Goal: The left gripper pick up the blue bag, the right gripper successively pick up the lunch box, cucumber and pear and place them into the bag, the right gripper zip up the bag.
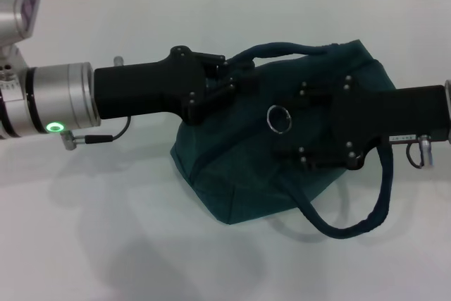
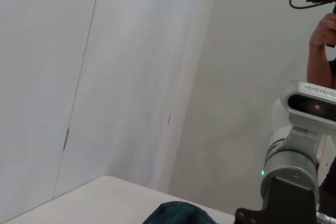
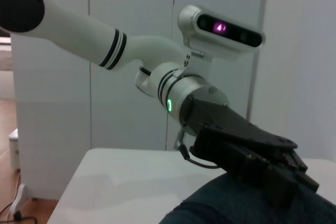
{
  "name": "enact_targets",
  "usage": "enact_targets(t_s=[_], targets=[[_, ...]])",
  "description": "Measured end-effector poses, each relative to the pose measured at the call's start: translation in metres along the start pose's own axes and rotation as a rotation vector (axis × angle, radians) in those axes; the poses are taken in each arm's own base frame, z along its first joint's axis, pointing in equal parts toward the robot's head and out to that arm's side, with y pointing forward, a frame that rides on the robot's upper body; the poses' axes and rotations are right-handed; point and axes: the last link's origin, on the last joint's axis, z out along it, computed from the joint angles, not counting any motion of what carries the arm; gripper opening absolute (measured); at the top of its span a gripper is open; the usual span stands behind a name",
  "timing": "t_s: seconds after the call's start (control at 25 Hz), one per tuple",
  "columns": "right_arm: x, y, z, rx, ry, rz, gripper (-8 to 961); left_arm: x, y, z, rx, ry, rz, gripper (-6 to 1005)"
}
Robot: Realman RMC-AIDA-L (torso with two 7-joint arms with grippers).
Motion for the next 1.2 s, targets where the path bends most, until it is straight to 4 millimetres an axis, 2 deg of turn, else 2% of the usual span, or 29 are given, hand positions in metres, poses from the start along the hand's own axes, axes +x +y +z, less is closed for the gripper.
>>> enact_targets(t_s=[0.6,0.84,0.96,1.16,1.2], targets=[[-0.007,-0.003,-0.008,-0.021,0.028,-0.049,364,-0.007,0.001,-0.001,0.015,0.007,0.015,122],[-0.022,-0.008,-0.018,-0.009,-0.001,-0.077,363,-0.006,-0.001,0.000,0.025,0.008,0.022,121],[-0.038,-0.009,-0.019,-0.027,0.011,-0.103,363,-0.005,-0.002,0.001,0.024,0.009,0.027,121],[-0.035,-0.009,-0.028,0.024,-0.003,-0.114,329,-0.006,-0.001,-0.001,0.031,0.014,0.034,119],[-0.033,-0.009,-0.032,0.042,-0.008,-0.112,294,-0.006,-0.001,-0.001,0.032,0.016,0.034,118]])
